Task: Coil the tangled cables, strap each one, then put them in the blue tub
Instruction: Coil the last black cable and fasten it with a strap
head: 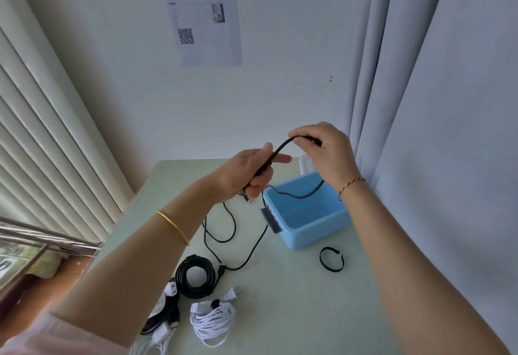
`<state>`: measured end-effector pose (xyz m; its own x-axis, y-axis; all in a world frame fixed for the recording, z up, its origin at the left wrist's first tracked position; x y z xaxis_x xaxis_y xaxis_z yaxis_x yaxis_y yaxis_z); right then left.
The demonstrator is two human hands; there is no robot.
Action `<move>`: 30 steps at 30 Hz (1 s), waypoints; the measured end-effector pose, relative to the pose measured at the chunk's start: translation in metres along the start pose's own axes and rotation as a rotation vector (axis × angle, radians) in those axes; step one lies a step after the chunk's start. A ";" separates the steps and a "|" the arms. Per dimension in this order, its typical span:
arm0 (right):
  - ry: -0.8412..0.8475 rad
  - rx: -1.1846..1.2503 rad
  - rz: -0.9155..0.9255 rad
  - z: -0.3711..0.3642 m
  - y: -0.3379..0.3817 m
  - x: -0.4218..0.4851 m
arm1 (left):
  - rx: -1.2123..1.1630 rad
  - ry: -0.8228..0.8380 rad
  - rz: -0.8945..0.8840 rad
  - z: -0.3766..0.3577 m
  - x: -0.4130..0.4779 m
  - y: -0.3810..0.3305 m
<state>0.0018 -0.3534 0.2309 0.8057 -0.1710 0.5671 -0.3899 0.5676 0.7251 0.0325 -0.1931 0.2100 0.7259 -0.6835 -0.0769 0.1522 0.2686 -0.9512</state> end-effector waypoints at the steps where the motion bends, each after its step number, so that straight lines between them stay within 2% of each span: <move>1: -0.008 0.032 -0.025 -0.002 -0.004 0.000 | -0.065 0.040 0.001 -0.002 0.000 -0.002; 4: -0.034 0.132 -0.095 -0.009 -0.016 -0.001 | -0.270 0.113 -0.005 -0.008 0.003 -0.009; 9: -0.067 0.257 -0.260 -0.026 -0.033 -0.013 | -0.619 0.117 -0.053 -0.009 0.010 -0.019; 13: 0.094 0.407 -0.375 -0.056 -0.028 -0.036 | -0.816 0.059 -0.121 -0.007 0.014 -0.026; 15: 0.206 0.383 -0.383 -0.065 -0.024 -0.046 | -0.834 0.017 -0.173 -0.002 0.015 -0.026; 23: 0.632 0.211 -0.321 -0.073 0.000 -0.059 | -0.404 -0.347 -0.226 0.025 0.014 -0.013; 26: 0.640 0.176 -0.315 -0.064 0.007 -0.054 | 0.033 -0.448 -0.200 0.028 0.012 -0.013; 30: 0.583 0.131 -0.299 -0.049 0.010 -0.041 | 0.321 -0.462 -0.262 0.022 0.014 -0.016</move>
<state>-0.0133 -0.3014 0.1965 0.9822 0.1788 0.0572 -0.1340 0.4545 0.8806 0.0555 -0.1919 0.2305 0.8417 -0.4091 0.3525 0.5064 0.3714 -0.7782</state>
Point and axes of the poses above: each hand's wrist, its own x-axis towards the middle knuckle, its own z-axis out of the back of the hand, y = z × x, the point moved 4 cm from there along x, towards the middle knuckle, and after that the axes turned 3 degrees about x, right-handed, at the moved point
